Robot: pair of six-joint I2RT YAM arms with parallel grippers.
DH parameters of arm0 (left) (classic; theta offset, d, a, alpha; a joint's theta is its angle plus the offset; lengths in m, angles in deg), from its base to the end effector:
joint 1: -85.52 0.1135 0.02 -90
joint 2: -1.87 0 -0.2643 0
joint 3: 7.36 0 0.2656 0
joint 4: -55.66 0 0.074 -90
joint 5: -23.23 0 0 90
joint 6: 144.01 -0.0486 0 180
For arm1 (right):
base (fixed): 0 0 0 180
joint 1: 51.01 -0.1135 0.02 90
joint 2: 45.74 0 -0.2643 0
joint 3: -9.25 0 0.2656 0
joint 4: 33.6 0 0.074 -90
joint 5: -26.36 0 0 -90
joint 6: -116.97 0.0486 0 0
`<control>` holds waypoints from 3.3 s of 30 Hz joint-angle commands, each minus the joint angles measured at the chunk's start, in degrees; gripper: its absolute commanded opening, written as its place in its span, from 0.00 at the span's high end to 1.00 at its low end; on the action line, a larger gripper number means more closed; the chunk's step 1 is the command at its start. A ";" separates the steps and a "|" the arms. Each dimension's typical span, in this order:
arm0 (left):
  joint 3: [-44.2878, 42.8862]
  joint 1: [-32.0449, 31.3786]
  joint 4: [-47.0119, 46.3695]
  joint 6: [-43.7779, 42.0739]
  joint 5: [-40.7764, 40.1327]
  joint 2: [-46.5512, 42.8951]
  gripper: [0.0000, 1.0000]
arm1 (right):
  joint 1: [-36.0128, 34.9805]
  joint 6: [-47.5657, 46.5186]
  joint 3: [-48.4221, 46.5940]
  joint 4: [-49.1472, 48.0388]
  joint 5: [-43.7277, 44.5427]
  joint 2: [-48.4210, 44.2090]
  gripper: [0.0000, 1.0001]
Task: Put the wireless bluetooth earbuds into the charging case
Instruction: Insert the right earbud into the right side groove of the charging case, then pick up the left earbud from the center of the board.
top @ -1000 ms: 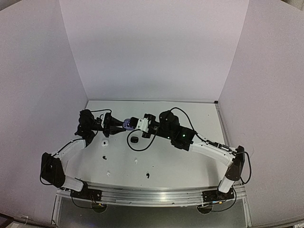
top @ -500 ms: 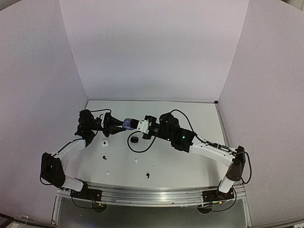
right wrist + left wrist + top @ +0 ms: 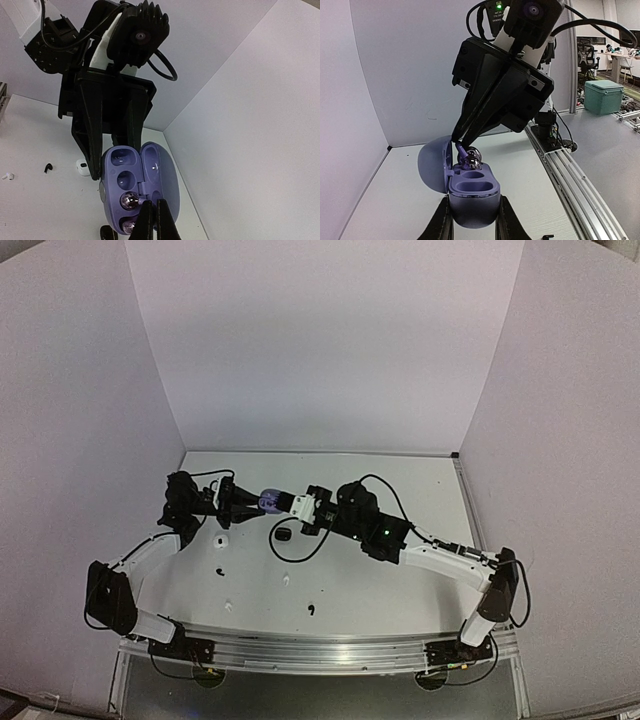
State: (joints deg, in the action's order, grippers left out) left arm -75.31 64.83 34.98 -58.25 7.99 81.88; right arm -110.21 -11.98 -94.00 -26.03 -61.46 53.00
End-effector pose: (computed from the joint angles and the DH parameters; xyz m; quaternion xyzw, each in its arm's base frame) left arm 0.2825 -0.1568 0.3313 0.5613 0.4065 -0.4779 0.5397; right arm 0.2306 0.3833 0.3891 -0.5397 0.4852 0.1073 0.6796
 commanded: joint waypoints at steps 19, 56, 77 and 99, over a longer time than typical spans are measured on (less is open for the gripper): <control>-0.30 -0.19 -3.78 6.27 -2.23 -0.18 1.00 | -0.27 -3.61 0.79 -2.78 0.10 0.45 1.00; 2.27 0.03 -1.74 6.86 -5.62 -0.35 1.00 | -0.05 18.20 -1.34 -2.72 -3.46 -7.03 0.53; 4.13 0.04 0.51 6.88 -11.42 -2.26 1.00 | 34.85 64.05 1.87 46.35 0.05 5.92 0.43; 3.30 0.46 2.37 5.73 -12.23 -1.78 1.00 | 35.94 59.62 -5.44 52.41 -6.65 25.82 0.67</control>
State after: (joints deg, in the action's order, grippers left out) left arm -71.18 64.96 37.76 -52.30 -3.96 81.40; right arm -74.50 48.76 -99.05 25.21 -66.24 77.73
